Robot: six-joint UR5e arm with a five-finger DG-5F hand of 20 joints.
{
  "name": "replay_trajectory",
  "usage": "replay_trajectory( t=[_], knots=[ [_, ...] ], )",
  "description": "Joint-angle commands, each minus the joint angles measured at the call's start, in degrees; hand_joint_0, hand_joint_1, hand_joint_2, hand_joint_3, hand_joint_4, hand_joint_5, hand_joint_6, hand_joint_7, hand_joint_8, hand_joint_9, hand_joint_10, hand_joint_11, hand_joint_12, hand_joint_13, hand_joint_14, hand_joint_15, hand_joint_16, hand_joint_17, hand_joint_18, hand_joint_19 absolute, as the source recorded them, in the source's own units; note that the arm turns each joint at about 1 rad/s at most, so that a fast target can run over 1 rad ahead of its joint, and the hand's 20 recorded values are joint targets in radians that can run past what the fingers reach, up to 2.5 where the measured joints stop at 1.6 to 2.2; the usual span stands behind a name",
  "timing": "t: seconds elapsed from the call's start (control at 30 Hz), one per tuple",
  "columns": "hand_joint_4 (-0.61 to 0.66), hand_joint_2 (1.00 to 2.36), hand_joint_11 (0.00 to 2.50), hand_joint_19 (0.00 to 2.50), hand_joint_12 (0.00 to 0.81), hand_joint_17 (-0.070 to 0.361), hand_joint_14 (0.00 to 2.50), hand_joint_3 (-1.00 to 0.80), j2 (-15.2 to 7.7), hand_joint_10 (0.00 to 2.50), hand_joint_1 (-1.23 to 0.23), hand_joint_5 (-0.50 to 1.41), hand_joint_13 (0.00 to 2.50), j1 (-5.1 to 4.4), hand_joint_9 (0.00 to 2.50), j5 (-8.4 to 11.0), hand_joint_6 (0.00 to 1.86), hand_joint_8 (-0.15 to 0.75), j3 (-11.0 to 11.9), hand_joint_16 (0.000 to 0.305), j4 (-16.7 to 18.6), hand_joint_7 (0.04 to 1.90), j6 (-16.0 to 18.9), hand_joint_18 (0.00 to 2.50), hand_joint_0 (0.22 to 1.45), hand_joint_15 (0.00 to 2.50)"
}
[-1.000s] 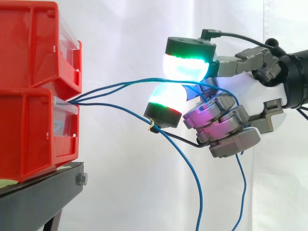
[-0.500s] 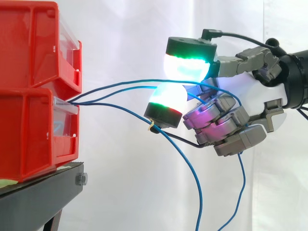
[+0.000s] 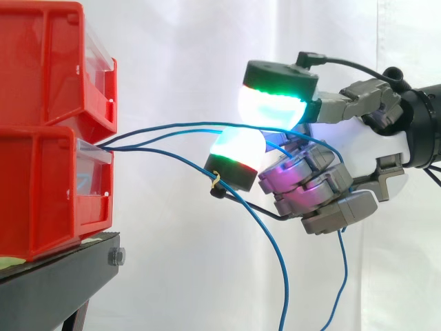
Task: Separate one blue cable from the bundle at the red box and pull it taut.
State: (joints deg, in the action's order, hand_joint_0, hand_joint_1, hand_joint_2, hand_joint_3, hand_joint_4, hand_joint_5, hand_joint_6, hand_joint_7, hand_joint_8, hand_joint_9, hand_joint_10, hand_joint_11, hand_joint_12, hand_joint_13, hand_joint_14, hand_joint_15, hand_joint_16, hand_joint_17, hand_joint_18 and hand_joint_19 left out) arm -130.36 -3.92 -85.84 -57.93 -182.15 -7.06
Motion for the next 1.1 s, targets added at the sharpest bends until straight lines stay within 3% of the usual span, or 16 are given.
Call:
replay_trajectory(
  t=[0.0, 0.17, 0.37, 0.47, 0.53, 0.57, 0.63, 0.8, 0.93, 1.07],
  knots=[
    [0.09, 1.00, 1.59, 1.90, 0.353, 0.090, 2.11, -0.50, -0.1, 1.83, -0.81, -0.22, 0.70, -0.04, 0.55, -0.03, 0.87, 0.322, -0.1, 0.040, 0.5, 0.96, -0.5, 1.20, 0.60, 1.59],
    [0.09, 1.00, 1.61, 1.85, 0.353, 0.092, 2.01, -0.50, -0.1, 1.70, -0.81, -0.21, 0.73, 0.32, 0.60, -0.03, 0.86, 0.325, -0.4, 0.041, 0.7, 0.96, -1.8, 1.19, 0.59, 1.54],
    [0.09, 1.00, 1.74, 1.80, 0.352, 0.096, 1.64, -0.50, 0.0, 1.40, -0.91, -0.22, 0.77, 0.58, 0.61, -0.03, 0.87, 0.312, -1.6, 0.043, 0.7, 0.98, -2.2, 1.13, 0.69, 1.70],
    [0.09, 1.00, 1.83, 1.70, 0.351, 0.103, 1.19, -0.50, 0.0, 1.06, -0.96, -0.24, 0.75, 0.58, 0.57, -0.03, 0.86, 0.308, -1.1, 0.046, 0.7, 0.99, -2.3, 1.03, 0.70, 1.76],
    [0.10, 1.00, 1.86, 1.64, 0.348, 0.106, 0.80, -0.50, 0.0, 0.90, -0.96, -0.24, 0.79, 0.67, 0.56, -0.03, 0.85, 0.303, -0.4, 0.047, 0.5, 1.00, -2.4, 0.95, 0.60, 1.81],
    [0.10, 1.00, 1.85, 1.64, 0.353, 0.108, 0.75, -0.50, 0.0, 0.89, -0.94, -0.24, 0.80, 0.76, 0.56, -0.03, 0.85, 0.306, 0.0, 0.048, 0.4, 0.99, -2.6, 0.94, 0.58, 1.80],
    [0.10, 1.00, 1.80, 1.60, 0.380, 0.119, 0.66, -0.50, 0.0, 0.85, -0.76, -0.22, 0.85, 0.67, 0.64, 0.06, 0.84, 0.343, 1.0, 0.053, 0.0, 0.97, -3.1, 0.97, 0.50, 1.69],
    [0.06, 1.00, 1.85, 1.62, 0.340, 0.098, 0.48, -0.50, 0.0, 0.65, -0.47, -0.19, 0.95, 0.67, 0.81, 0.06, 0.81, 0.316, 2.8, 0.043, -1.9, 1.01, -4.4, 0.99, 0.57, 1.77],
    [0.04, 1.00, 1.90, 1.60, 0.332, 0.096, 0.40, -0.46, 0.0, 0.55, -0.52, -0.18, 0.97, 0.58, 0.86, 0.06, 0.81, 0.305, 4.9, 0.043, -4.7, 1.02, -5.5, 0.99, 0.62, 1.81],
    [0.06, 1.00, 1.92, 1.59, 0.337, 0.099, 0.38, -0.45, 0.0, 0.54, -0.63, -0.19, 0.98, 0.49, 0.86, 0.14, 0.80, 0.305, 5.3, 0.044, -6.0, 1.05, -5.7, 1.00, 0.60, 1.80]
  ],
)
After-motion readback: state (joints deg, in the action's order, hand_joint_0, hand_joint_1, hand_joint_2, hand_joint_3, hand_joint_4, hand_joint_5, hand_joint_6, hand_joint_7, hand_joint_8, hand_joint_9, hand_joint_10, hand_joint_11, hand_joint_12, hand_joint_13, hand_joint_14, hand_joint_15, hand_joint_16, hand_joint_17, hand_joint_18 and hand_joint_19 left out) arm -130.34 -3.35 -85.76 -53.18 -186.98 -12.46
